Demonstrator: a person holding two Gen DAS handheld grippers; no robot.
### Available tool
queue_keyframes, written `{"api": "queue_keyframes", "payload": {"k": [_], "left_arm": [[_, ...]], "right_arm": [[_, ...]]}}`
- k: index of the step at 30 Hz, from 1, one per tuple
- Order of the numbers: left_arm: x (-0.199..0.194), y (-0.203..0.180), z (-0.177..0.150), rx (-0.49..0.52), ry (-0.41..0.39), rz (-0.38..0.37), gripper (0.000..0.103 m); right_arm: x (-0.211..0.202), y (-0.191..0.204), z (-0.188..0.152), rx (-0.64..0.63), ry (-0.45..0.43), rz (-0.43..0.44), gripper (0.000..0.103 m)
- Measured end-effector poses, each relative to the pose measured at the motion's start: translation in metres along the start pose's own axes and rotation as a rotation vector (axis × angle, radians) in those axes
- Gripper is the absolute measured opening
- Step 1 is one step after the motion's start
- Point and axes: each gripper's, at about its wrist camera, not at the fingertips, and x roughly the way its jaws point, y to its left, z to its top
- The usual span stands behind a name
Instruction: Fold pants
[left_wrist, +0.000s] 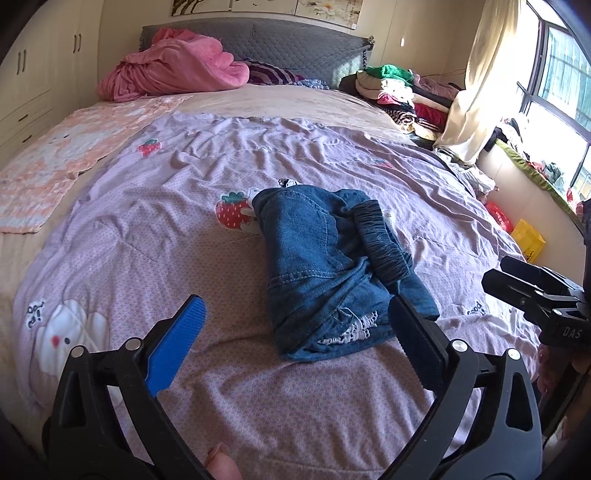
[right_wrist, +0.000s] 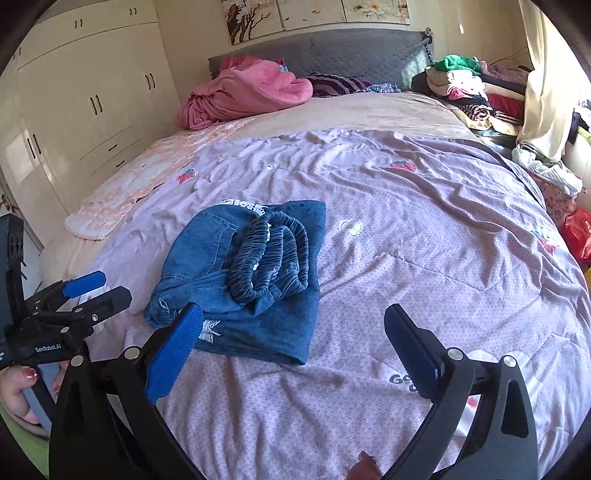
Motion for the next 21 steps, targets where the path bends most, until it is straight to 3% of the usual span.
{"api": "queue_keyframes", "payload": {"k": [21], "left_arm": [[-0.034, -0.016, -0.065, 0.05, 0.055, -0.009, 0.093]], "right_arm": [[-0.039, 0.015, -0.061, 0.028, -0.003, -0.032, 0.098]]}}
